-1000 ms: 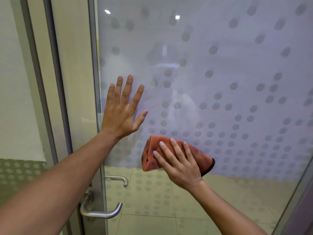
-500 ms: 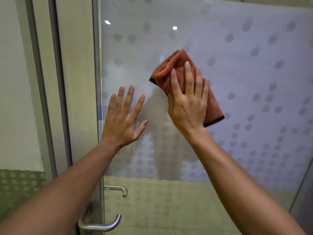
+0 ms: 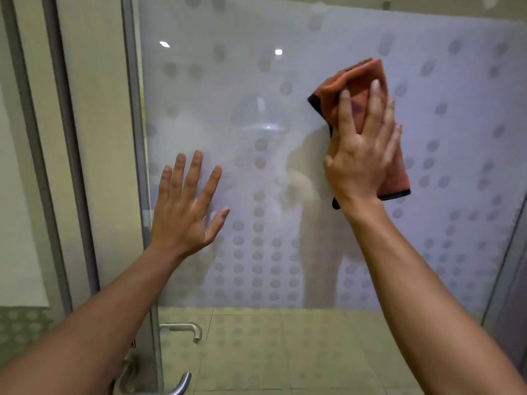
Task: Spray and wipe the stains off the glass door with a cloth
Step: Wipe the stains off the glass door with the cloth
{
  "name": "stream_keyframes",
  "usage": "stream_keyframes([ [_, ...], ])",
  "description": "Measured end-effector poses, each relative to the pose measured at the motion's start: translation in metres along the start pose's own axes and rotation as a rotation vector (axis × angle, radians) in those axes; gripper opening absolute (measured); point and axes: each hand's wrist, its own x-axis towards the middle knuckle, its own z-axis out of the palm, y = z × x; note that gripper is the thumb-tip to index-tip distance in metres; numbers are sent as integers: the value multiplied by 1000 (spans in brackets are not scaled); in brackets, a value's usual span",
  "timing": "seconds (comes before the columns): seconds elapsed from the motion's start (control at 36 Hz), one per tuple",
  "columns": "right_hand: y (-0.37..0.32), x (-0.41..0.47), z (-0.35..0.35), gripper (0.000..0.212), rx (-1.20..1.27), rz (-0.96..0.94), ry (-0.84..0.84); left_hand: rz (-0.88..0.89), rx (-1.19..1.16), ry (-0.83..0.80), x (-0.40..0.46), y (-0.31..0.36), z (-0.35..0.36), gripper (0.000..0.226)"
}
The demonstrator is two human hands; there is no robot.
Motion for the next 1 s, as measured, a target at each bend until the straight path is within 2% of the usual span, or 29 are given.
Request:
stream_keyframes([
  [0.33,127,8,-13,62,-77,282,33,-2,-5,-19,-1,0,1,78],
  [0.61,222,-13,-28,63,-35,415,25,3,-12,-7,-3,1,6,78],
  [1.0,259,-124,-16,58,56,704,48,-4,-65,17,-2,3,0,77],
])
